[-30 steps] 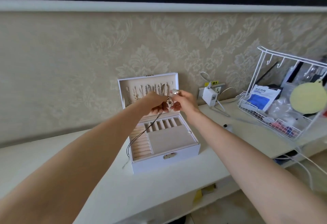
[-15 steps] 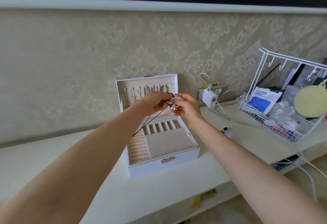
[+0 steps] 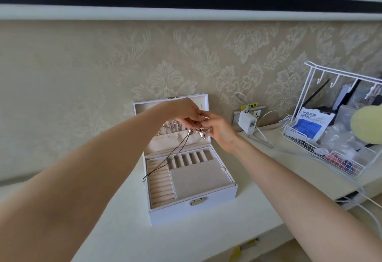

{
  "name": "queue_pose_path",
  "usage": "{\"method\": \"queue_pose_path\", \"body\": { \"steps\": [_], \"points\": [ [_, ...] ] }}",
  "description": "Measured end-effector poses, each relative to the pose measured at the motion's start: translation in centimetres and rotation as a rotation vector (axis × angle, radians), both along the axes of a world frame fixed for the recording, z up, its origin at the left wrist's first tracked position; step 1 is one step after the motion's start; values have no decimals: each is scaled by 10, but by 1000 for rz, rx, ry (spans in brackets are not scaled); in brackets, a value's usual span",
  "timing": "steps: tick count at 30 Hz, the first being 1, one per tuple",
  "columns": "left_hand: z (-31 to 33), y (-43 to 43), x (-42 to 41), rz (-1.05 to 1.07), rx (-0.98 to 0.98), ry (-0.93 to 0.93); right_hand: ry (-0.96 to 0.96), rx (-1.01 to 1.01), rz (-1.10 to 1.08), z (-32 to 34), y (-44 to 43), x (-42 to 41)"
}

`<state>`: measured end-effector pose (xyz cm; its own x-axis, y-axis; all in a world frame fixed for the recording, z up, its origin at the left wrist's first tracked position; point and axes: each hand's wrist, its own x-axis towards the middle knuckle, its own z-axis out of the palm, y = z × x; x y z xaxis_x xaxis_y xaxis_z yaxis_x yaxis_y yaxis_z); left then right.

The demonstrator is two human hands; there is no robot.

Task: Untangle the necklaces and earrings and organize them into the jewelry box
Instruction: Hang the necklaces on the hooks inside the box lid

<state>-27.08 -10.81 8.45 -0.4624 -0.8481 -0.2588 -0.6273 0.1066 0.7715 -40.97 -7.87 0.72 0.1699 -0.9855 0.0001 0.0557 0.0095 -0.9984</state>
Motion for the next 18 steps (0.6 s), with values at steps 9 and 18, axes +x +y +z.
{"method": "queue_pose_path", "body": {
  "steps": [9, 18],
  "points": [
    [-31, -29, -9, 249, -244, -26, -68, 21, -384, -8, -30, 6],
    [-63, -51, -28, 565, -288, 268, 264, -122, -766, -17, -65, 12]
  ]
}}
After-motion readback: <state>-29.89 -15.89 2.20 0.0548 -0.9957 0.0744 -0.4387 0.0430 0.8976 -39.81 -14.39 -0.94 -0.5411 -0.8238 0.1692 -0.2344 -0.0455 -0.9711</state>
